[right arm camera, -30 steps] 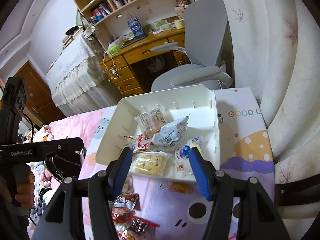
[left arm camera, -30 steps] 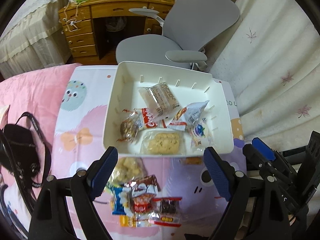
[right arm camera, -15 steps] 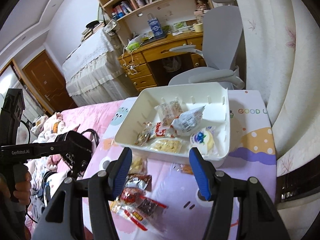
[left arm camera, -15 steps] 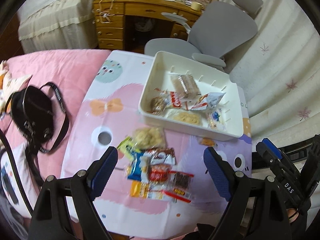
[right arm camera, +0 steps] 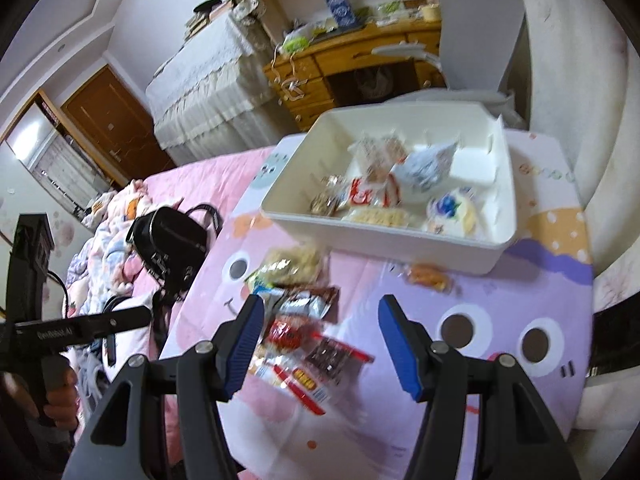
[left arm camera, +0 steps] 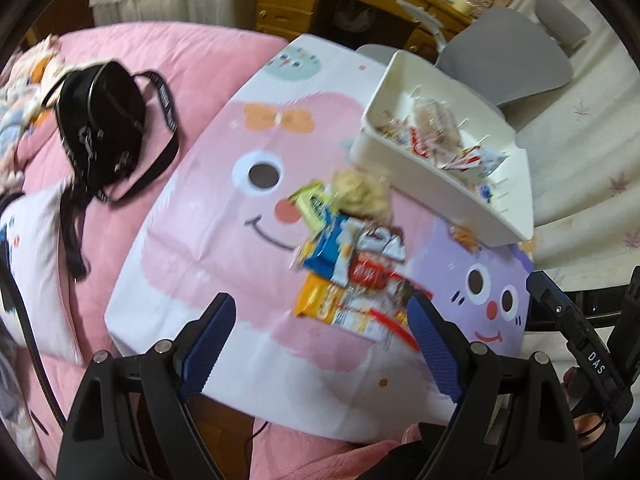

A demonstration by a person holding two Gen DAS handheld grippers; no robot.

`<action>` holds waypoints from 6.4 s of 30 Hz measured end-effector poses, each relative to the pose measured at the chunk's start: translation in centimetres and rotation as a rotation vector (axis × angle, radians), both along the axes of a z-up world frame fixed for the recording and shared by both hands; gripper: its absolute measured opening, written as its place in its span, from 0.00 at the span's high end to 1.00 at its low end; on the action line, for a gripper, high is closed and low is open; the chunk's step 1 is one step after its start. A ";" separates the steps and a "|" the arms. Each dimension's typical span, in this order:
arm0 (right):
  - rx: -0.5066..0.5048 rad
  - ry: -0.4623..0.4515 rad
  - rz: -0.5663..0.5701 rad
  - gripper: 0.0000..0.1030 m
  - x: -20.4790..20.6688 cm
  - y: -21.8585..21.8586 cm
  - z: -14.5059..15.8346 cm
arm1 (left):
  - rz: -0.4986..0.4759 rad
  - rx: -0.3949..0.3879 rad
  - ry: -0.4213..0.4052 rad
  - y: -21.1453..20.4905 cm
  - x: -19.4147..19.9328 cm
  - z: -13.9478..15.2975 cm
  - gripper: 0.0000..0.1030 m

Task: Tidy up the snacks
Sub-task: 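Withdraw both tools from the tray toward the remaining snacks, then grasp blue packet with left tool while right tool grasps red-labelled brown snack packet, then carry both packets over the white tray and open both tools to release, then move left tool to yellow OATS bar while right tool moves to small orange snack packet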

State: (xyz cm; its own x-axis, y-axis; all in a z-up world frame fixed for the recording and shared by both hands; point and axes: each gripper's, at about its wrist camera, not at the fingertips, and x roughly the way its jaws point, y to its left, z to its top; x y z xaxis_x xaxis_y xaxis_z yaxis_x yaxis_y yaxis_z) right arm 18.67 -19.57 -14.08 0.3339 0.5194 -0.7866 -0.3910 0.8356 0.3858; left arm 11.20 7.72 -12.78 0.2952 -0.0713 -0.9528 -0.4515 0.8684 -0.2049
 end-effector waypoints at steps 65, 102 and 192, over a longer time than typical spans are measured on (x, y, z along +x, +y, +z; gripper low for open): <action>-0.210 0.536 -0.208 0.60 1.2 5.4 -13.9 | -0.222 -0.131 0.078 1.0 10.6 -14.8 0.72; -0.090 0.409 -0.229 0.62 2.6 -3.9 -7.1 | -0.204 -0.031 -0.104 -3.8 6.7 -2.8 0.84; -0.105 0.042 -0.208 0.50 3.7 -4.2 -4.5 | 0.295 -0.092 0.115 1.6 0.0 -7.5 0.26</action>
